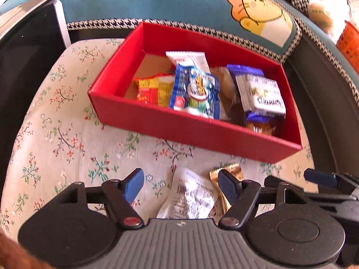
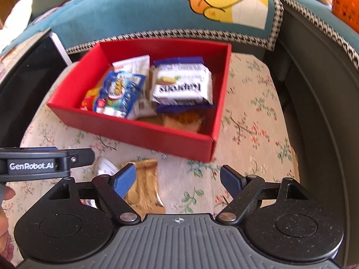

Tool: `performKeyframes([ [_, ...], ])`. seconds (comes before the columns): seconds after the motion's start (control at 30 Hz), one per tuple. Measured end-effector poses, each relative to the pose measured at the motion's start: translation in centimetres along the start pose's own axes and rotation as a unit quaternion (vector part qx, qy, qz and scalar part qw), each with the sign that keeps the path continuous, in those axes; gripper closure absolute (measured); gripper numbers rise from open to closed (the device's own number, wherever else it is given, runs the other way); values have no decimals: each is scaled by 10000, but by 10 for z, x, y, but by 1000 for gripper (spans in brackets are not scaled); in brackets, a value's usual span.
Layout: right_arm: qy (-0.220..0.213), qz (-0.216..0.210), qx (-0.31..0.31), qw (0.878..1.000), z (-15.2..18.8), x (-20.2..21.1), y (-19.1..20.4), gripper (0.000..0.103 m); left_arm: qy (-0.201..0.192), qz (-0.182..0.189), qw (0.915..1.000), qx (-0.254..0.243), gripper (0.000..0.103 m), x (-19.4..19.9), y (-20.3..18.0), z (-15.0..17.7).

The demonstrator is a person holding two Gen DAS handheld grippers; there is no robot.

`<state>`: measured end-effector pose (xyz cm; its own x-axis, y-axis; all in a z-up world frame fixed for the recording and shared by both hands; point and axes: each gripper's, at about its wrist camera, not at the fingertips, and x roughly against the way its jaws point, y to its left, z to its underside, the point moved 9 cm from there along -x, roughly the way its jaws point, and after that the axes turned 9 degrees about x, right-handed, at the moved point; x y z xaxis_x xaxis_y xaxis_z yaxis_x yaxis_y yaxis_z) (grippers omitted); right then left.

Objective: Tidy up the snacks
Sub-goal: 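Move both open tools back toward the white packet and gold pastry on the cloth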

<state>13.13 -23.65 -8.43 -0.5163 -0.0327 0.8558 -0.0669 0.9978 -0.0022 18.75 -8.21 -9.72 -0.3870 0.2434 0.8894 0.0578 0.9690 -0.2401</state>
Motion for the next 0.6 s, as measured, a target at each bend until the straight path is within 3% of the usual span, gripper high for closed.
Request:
performKeyframes([
  [0.6,207,-34,42,9998,13,-6,-6,16,624,-188,9967,-477,0,-37,-8,41],
])
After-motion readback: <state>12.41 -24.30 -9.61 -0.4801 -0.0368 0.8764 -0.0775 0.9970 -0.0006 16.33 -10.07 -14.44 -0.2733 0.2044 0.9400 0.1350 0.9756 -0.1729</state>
